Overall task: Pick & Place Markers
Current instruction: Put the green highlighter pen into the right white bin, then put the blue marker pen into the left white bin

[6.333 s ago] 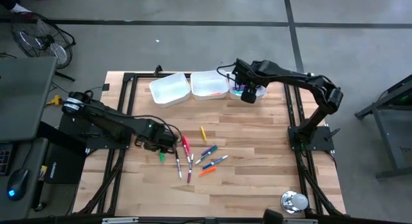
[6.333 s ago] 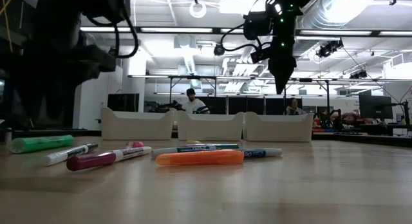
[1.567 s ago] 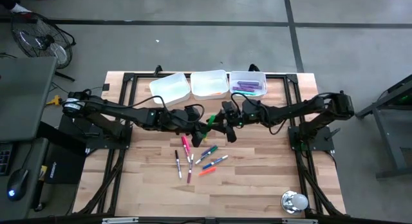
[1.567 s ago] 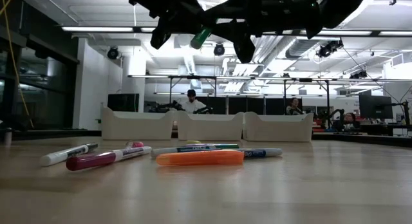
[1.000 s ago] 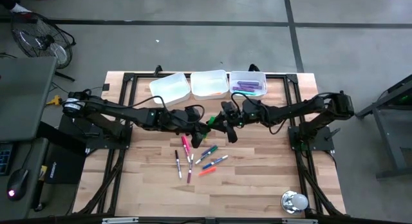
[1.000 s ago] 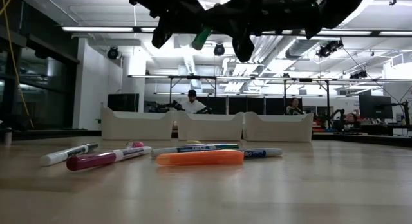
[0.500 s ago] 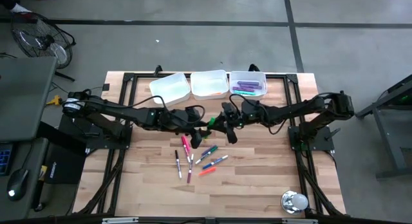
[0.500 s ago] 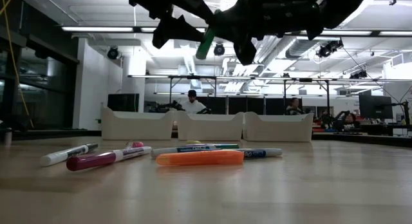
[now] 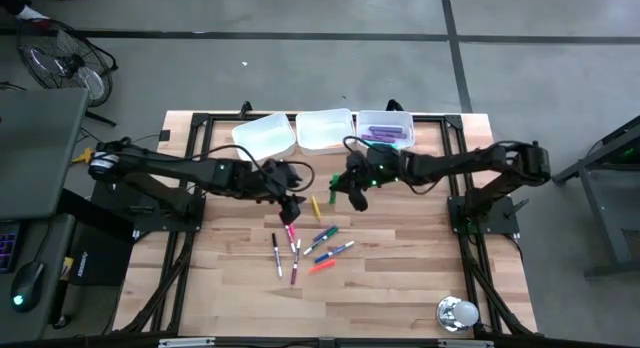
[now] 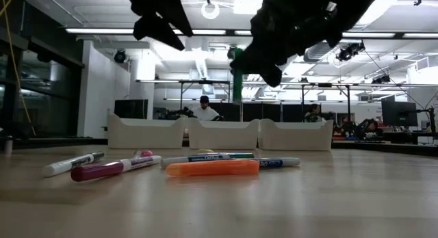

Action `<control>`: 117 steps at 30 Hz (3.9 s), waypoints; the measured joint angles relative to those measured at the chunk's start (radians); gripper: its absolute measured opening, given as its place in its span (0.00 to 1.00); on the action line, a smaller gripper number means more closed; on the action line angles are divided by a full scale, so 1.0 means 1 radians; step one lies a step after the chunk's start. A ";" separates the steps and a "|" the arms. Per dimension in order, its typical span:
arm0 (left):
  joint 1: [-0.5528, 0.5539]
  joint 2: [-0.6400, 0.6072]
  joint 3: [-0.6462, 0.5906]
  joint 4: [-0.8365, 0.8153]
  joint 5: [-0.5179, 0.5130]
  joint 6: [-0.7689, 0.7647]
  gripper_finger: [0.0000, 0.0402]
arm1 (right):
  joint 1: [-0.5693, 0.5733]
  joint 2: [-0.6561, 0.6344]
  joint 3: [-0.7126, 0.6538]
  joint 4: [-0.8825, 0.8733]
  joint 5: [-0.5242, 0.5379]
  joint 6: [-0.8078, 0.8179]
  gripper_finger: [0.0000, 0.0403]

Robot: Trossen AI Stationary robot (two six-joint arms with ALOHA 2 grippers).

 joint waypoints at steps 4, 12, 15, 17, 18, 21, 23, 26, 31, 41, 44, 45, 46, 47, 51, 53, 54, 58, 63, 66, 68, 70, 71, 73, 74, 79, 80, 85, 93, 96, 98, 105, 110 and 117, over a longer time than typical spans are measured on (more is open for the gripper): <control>0.000 -0.002 0.003 -0.065 -0.002 -0.007 0.55 | -0.049 -0.002 0.134 -0.290 0.011 -0.153 0.14; 0.000 -0.002 0.003 -0.188 0.000 -0.039 0.55 | -0.195 -0.003 0.399 -0.799 0.192 -0.448 0.14; 0.000 -0.002 0.003 -0.208 -0.001 -0.038 0.55 | -0.268 -0.004 0.443 -0.887 0.238 -0.500 0.14; 0.000 -0.002 0.003 -0.205 -0.004 -0.027 0.55 | -0.317 -0.003 0.453 -0.917 0.248 -0.525 0.14; 0.000 -0.002 0.003 -0.205 -0.007 -0.020 0.55 | -0.341 -0.003 0.453 -0.922 0.248 -0.538 0.14; 0.000 -0.002 0.003 -0.205 -0.011 -0.005 0.55 | -0.406 -0.001 0.453 -0.944 0.261 -0.582 0.14; 0.000 -0.002 0.003 -0.205 -0.007 0.002 0.55 | -0.440 0.013 0.453 -0.949 0.287 -0.601 0.14; 0.000 -0.002 0.003 -0.215 -0.004 0.021 0.55 | -0.478 0.062 0.454 -0.970 0.290 -0.639 0.14; 0.000 -0.002 0.003 -0.245 -0.002 0.053 0.55 | -0.487 0.196 0.453 -1.036 0.337 -0.681 0.14; 0.000 -0.002 0.003 -0.284 0.031 0.085 0.55 | -0.484 0.301 0.453 -1.063 0.447 -0.758 0.14; 0.000 -0.002 0.003 -0.284 0.031 0.103 0.55 | -0.484 0.303 0.453 -1.064 0.465 -0.818 0.14; 0.000 -0.002 0.003 -0.284 0.031 0.107 0.55 | -0.484 0.303 0.453 -1.064 0.465 -0.836 0.14; 0.000 -0.002 0.003 -0.284 0.032 0.109 0.55 | -0.484 0.303 0.453 -1.065 0.465 -0.848 0.14; 0.000 -0.002 0.003 -0.284 0.034 0.109 0.55 | -0.484 0.303 0.453 -1.066 0.465 -0.860 0.14; 0.000 -0.002 0.003 -0.284 0.038 0.109 0.55 | -0.484 0.313 0.453 -1.065 0.464 -0.920 0.14; 0.000 -0.002 0.003 -0.284 0.046 0.109 0.55 | -0.484 0.328 0.453 -1.066 0.464 -0.930 0.15; 0.000 -0.002 0.003 -0.284 0.050 0.109 0.55 | -0.484 0.338 0.453 -1.066 0.466 -0.931 0.16; 0.000 -0.002 0.003 -0.284 0.052 0.109 0.55 | -0.484 0.373 0.453 -1.078 0.482 -0.933 0.15; 0.000 -0.001 0.003 -0.284 0.051 0.109 0.55 | -0.484 0.405 0.453 -1.080 0.488 -0.937 0.15; -0.001 -0.001 0.003 -0.284 0.051 0.109 0.55 | -0.483 0.416 0.455 -1.080 0.487 -0.945 0.16; 0.000 -0.001 0.003 -0.284 0.051 0.109 0.55 | -0.483 0.421 0.455 -1.078 0.488 -0.947 0.16; 0.000 -0.001 0.003 -0.284 0.051 0.109 0.55 | -0.483 0.421 0.455 -1.073 0.487 -0.947 0.16; 0.000 -0.001 0.003 -0.284 0.051 0.109 0.55 | -0.483 0.421 0.455 -1.069 0.486 -0.947 0.16; 0.000 -0.001 0.003 -0.284 0.051 0.109 0.55 | -0.483 0.422 0.455 -1.057 0.486 -0.949 0.17; 0.000 -0.001 0.003 -0.284 0.051 0.109 0.55 | -0.483 0.422 0.455 -1.053 0.485 -0.950 0.18; 0.000 -0.001 0.003 -0.284 0.050 0.109 0.55 | -0.483 0.427 0.452 -1.028 0.473 -0.961 0.24; 0.000 -0.001 0.003 -0.284 0.050 0.109 0.55 | -0.483 0.427 0.452 -1.028 0.473 -0.962 0.24; 0.000 -0.001 0.003 -0.284 0.050 0.109 0.55 | -0.483 0.427 0.452 -1.028 0.480 -0.962 0.27; 0.000 -0.001 0.003 -0.284 0.050 0.109 0.55 | -0.483 0.427 0.452 -1.033 0.486 -0.943 0.34; 0.000 -0.001 0.003 -0.284 0.050 0.109 0.55 | -0.479 0.425 0.452 -1.035 0.517 -0.933 0.38; 0.000 -0.001 0.003 -0.284 0.050 0.109 0.55 | -0.476 0.425 0.452 -1.035 0.531 -0.933 0.41; 0.000 -0.001 0.003 -0.285 0.051 0.117 0.55 | -0.457 0.425 0.452 -1.032 0.575 -0.934 0.47; 0.000 -0.001 0.003 -0.300 0.058 0.125 0.55 | -0.441 0.409 0.452 -1.030 0.638 -0.945 0.49; 0.000 -0.001 0.003 -0.332 0.058 0.127 0.55 | -0.437 0.331 0.452 -1.008 0.683 -0.949 0.50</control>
